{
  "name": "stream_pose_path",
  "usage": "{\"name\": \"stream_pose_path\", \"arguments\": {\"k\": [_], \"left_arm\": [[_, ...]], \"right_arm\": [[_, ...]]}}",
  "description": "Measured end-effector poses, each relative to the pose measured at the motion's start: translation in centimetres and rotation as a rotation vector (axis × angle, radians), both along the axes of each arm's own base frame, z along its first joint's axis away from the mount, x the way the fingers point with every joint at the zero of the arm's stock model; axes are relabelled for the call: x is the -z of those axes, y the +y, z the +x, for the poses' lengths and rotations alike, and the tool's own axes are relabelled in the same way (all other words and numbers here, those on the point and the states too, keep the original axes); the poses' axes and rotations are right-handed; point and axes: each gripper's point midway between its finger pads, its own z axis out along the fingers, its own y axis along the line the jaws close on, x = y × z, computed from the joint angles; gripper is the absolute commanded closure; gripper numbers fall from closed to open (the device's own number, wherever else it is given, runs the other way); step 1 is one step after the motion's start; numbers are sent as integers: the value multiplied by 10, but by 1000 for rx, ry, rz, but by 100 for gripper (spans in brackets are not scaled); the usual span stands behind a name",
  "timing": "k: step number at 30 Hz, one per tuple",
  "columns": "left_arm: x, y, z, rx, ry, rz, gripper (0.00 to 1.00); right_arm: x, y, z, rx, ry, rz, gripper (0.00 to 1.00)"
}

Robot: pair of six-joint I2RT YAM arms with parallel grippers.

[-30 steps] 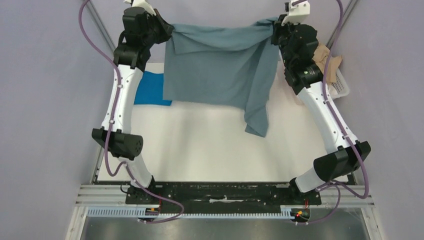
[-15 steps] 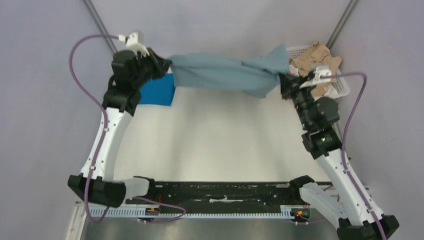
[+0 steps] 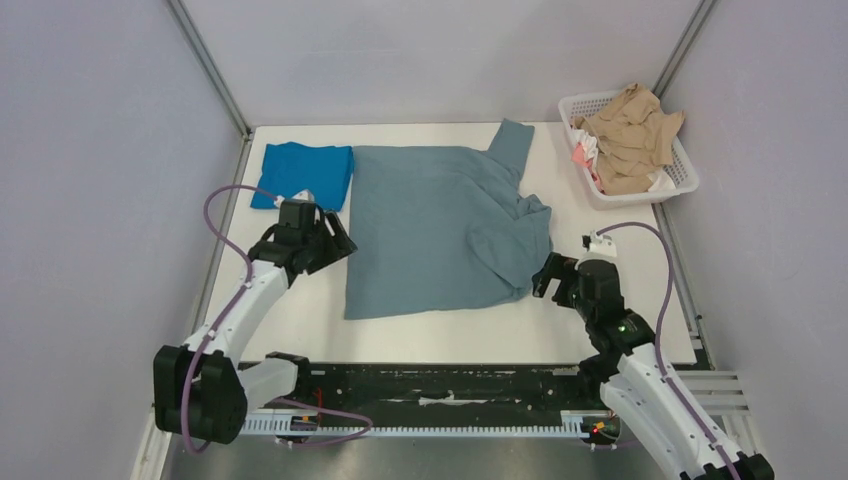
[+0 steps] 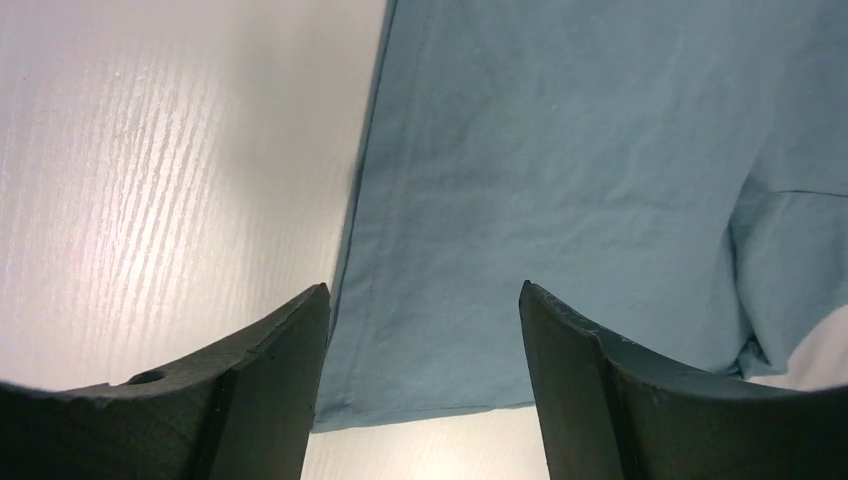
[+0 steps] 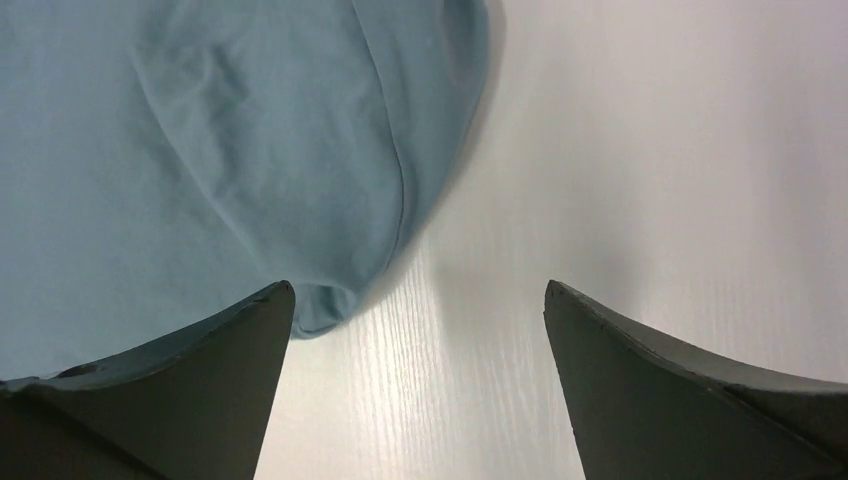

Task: Fold and stack the t-shirts
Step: Flatten out the tshirt

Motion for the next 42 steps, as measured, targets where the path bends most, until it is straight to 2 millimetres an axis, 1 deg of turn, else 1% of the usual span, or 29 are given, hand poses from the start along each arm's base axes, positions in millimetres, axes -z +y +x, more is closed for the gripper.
{"name": "stream_pose_path", "arguments": {"k": [2, 4, 6, 8, 9, 11, 13, 14, 16, 17, 18, 19, 22, 25, 28, 30, 32, 33, 36, 38, 40, 42], "left_arm": [[-9, -3, 0, -7, -26, -24, 20], [-17, -9, 1, 4, -56, -60, 19], [-22, -25, 3, 41, -98, -116, 19], [-18, -49, -1, 108, -109, -176, 18], [-13, -59, -4, 139, -99, -193, 18], [4, -83, -12, 204, -47, -220, 17], [22, -100, -18, 252, 13, -235, 17], [32, -104, -20, 263, 45, -240, 17], [49, -105, -24, 260, 91, -232, 17], [57, -103, -26, 256, 110, -226, 17], [62, -102, -29, 252, 124, -221, 17], [66, -100, -31, 248, 133, -216, 17], [67, -100, -29, 244, 119, -217, 17], [67, -99, -29, 239, 111, -217, 17], [68, -97, -29, 226, 100, -214, 17], [68, -95, -29, 212, 95, -208, 17], [68, -91, -28, 199, 88, -194, 17], [68, -89, -28, 191, 84, -184, 17], [69, -83, -27, 169, 80, -157, 17], [69, -80, -27, 158, 79, -144, 17], [70, -76, -27, 146, 78, -129, 17], [70, -74, -27, 138, 78, -118, 17]], "right_arm": [[-12, -3, 6, 0, -22, -28, 2], [-24, -1, 12, -28, -41, -55, 2], [-36, 7, 21, -81, -61, -72, 2], [-45, 27, 30, -168, -82, -92, 2], [-47, 42, 32, -224, -84, -110, 2], [-50, 77, 36, -342, -75, -161, 2], [-47, 104, 45, -410, -49, -201, 2], [-44, 114, 54, -419, -32, -225, 4], [-36, 125, 76, -399, -6, -267, 7], [-33, 128, 83, -389, 2, -281, 8], [-27, 131, 91, -379, 19, -301, 11], [-22, 135, 99, -375, 27, -313, 17], [-6, 147, 121, -364, 56, -347, 21], [10, 157, 135, -361, 84, -361, 31], [26, 159, 137, -358, 112, -371, 61], [33, 158, 136, -353, 128, -378, 74], [35, 157, 137, -343, 130, -381, 88], [34, 157, 138, -336, 125, -380, 99], [29, 155, 142, -310, 98, -368, 100], [24, 147, 139, -285, 84, -362, 100], [16, 130, 133, -240, 68, -344, 100], [3, 104, 126, -172, 43, -313, 100]]}}
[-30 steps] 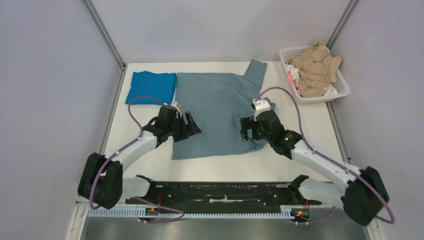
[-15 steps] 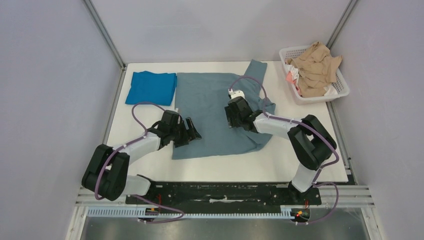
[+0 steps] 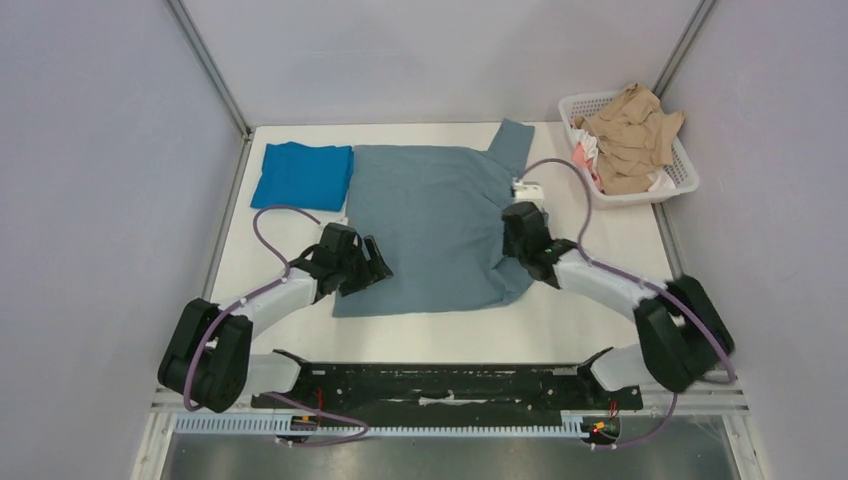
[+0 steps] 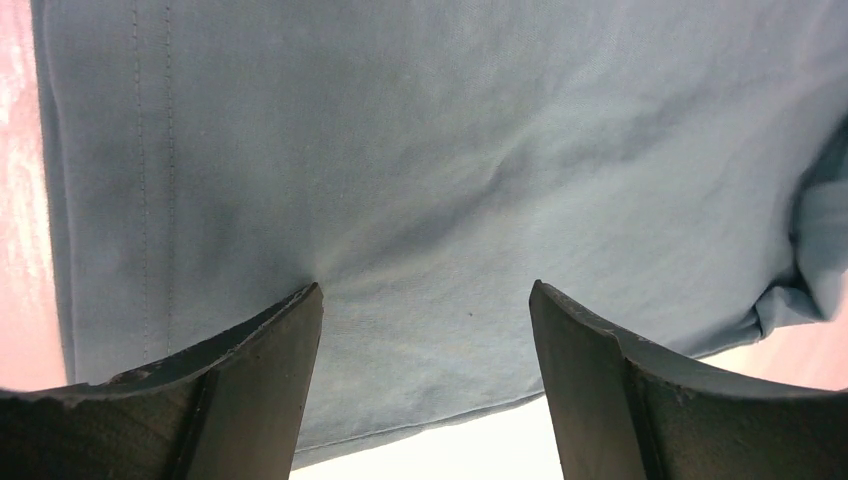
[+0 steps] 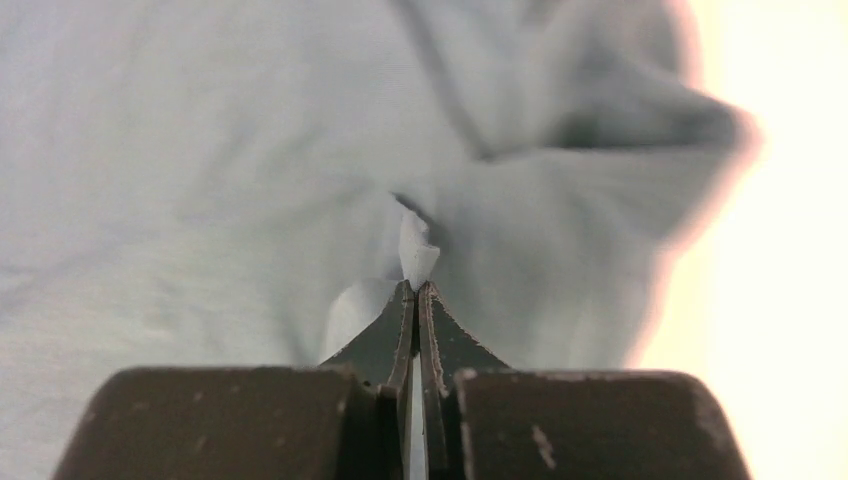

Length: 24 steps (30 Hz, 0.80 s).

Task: Fold and stack the t-shirts
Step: Flatten out the tshirt

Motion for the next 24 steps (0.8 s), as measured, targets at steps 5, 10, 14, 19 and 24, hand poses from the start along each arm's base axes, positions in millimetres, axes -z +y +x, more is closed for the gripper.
{"name": "stream_pose_path", "arguments": {"k": [5, 10, 14, 19, 24], "left_arm": [[1, 6, 0, -20, 0, 28, 17], [1, 9, -2, -27, -2, 37, 17], [1, 13, -4, -37, -10, 45, 16], [1, 15, -5, -46, -12, 50, 16], [1, 17, -5, -53, -15, 56, 16]], "right_arm": [[-47, -94, -39, 251, -185, 112, 100], [-74, -142, -97, 429, -318, 219, 100], [-74, -167, -137, 572, -329, 311, 100], [-74, -176, -167, 657, -351, 472, 69], [-83, -180, -176, 687, -361, 517, 26]]}}
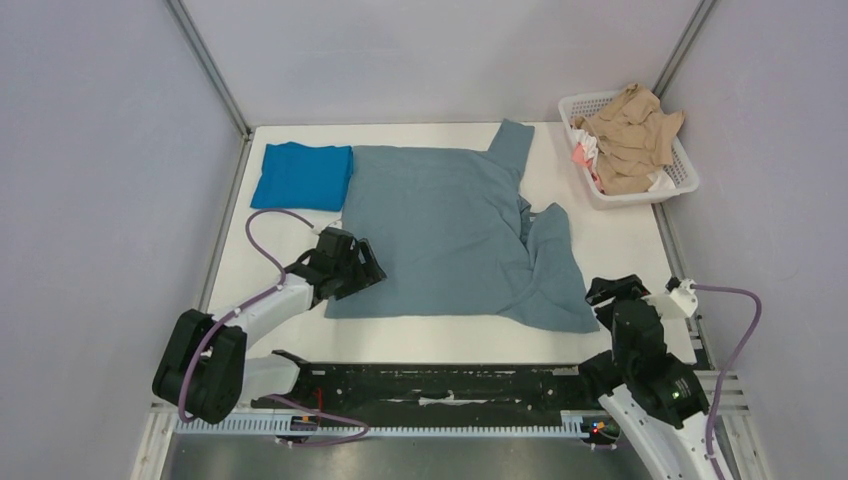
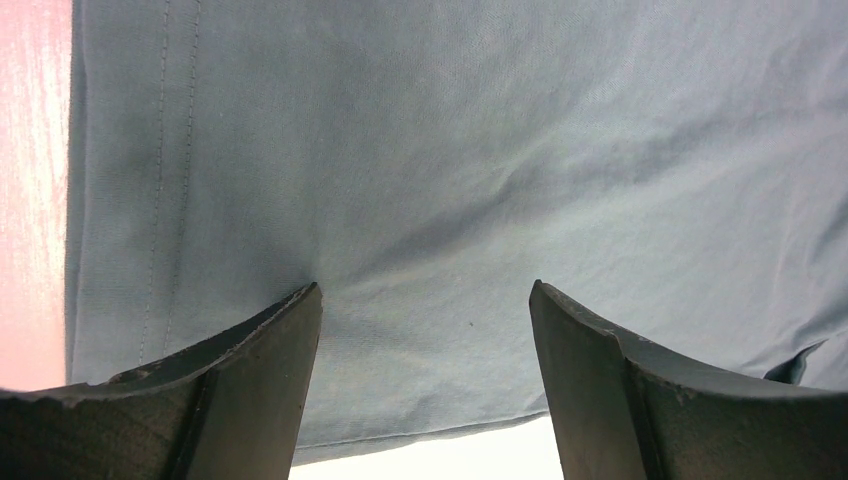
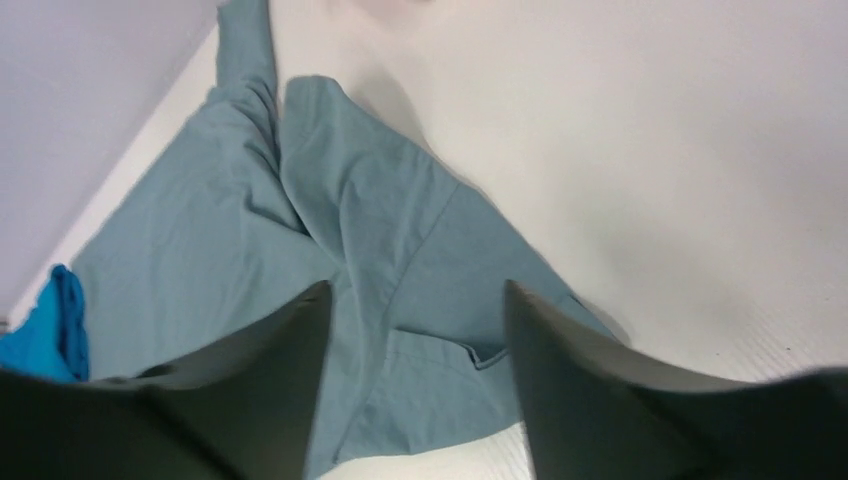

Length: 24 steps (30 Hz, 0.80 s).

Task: Fold and stack the t-shirts
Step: Flatten out the tshirt

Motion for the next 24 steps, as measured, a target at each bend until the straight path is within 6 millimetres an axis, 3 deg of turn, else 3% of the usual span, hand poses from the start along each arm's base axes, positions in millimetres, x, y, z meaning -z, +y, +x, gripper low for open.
{"name": "stream_pose_path", "arguments": {"k": [3, 6, 9, 14, 18, 21, 24], "left_arm": [[0, 1, -1, -3, 2, 5, 16], [0, 2, -2, -4, 6, 7, 16], [-1, 1, -4, -2, 13, -1, 16], [-12, -11, -2, 28, 15, -54, 15], [-31, -27, 26, 46, -23, -91, 15], [-32, -40, 47, 58, -17, -103, 15], [-13, -49, 58, 72, 33, -106, 15]], "right_arm": [[-16, -6, -1, 13, -22, -24, 2], [-27, -3, 8, -22, -36, -86, 2], [-28, 20, 33, -144, -14, -153, 2], [13, 85, 84, -447, 172, -231, 2], [54, 128, 128, -601, 297, -229, 2], [62, 146, 164, -635, 291, -208, 2], [59, 151, 199, -625, 243, -182, 2]]}}
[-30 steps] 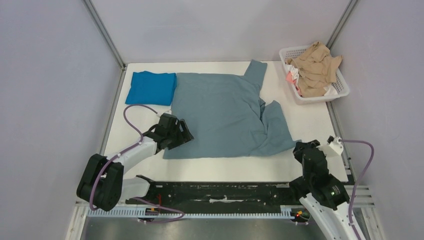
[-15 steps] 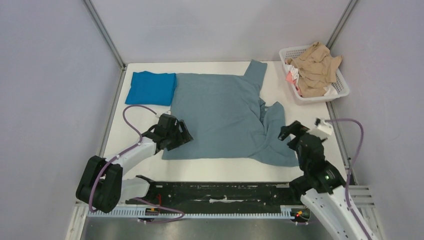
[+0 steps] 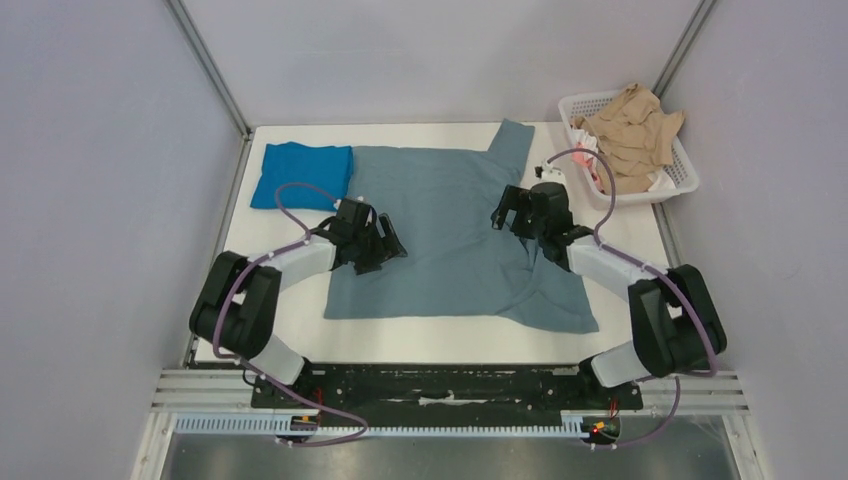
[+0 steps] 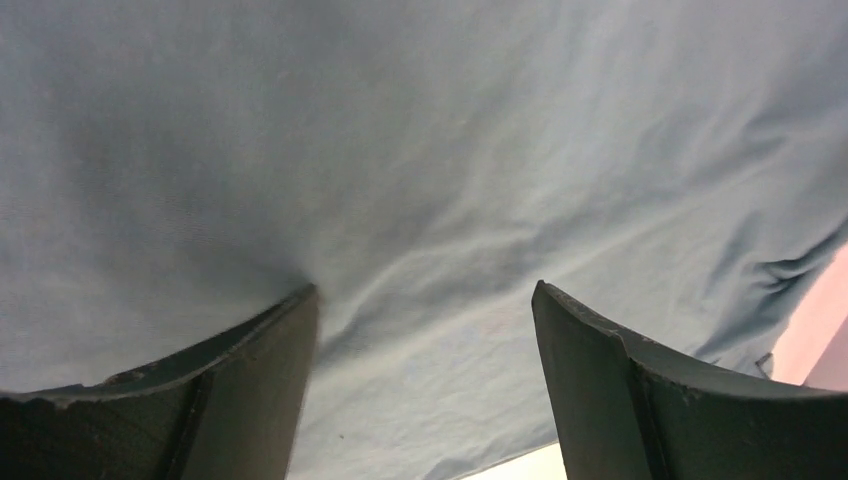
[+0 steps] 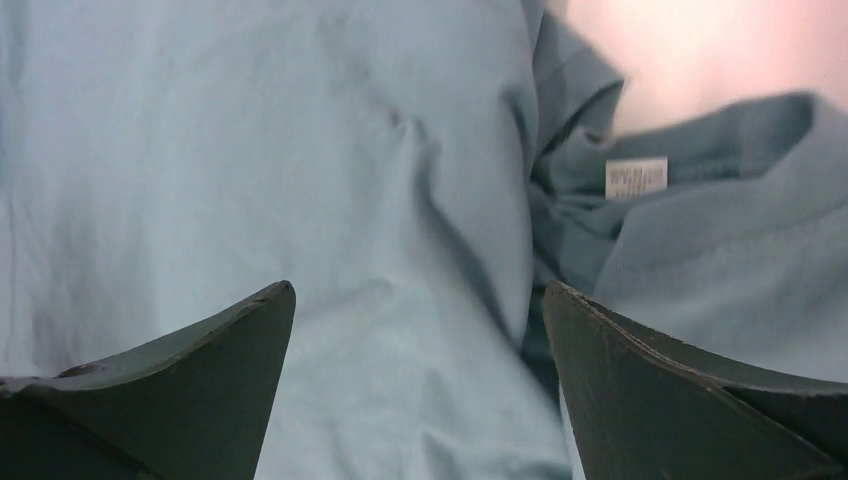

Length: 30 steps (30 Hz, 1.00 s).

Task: Fold and stack the t-shirts
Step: Flatten out the tshirt

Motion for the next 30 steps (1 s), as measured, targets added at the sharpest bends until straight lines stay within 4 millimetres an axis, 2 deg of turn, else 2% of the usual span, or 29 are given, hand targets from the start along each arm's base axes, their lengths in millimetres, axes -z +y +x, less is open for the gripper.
{"name": "stream_pose_path", "arguments": {"k": [2, 5, 7, 9, 13, 16, 18, 22, 26, 30], "left_arm": [[11, -3, -1, 11, 34, -5, 15], [11, -5, 5, 11, 21, -16, 19], [11, -6, 5, 13, 18, -18, 19], [11, -6, 5, 14, 15, -21, 19], [11, -3, -2, 12, -9, -28, 19], [11, 4, -18, 11, -11, -27, 18], [12, 11, -33, 9, -5, -19, 18], [12, 20, -61, 16, 8, -19, 18], [11, 25, -72, 16, 19, -13, 18], [6, 27, -68, 2, 44, 18, 18]], "right_arm": [[2, -3, 15, 13, -18, 30, 2], [17, -17, 20, 48, -5, 64, 2], [32, -29, 11, 77, 28, 97, 2], [54, -48, -7, 138, 77, 136, 2], [52, -84, -36, 265, 10, 244, 2], [52, -105, -56, 346, -35, 292, 2], [51, -114, -71, 380, -67, 313, 2], [48, -114, -93, 373, -102, 319, 2], [34, -121, -96, 358, -118, 245, 2], [-7, -121, -72, 286, -172, 175, 2]]}}
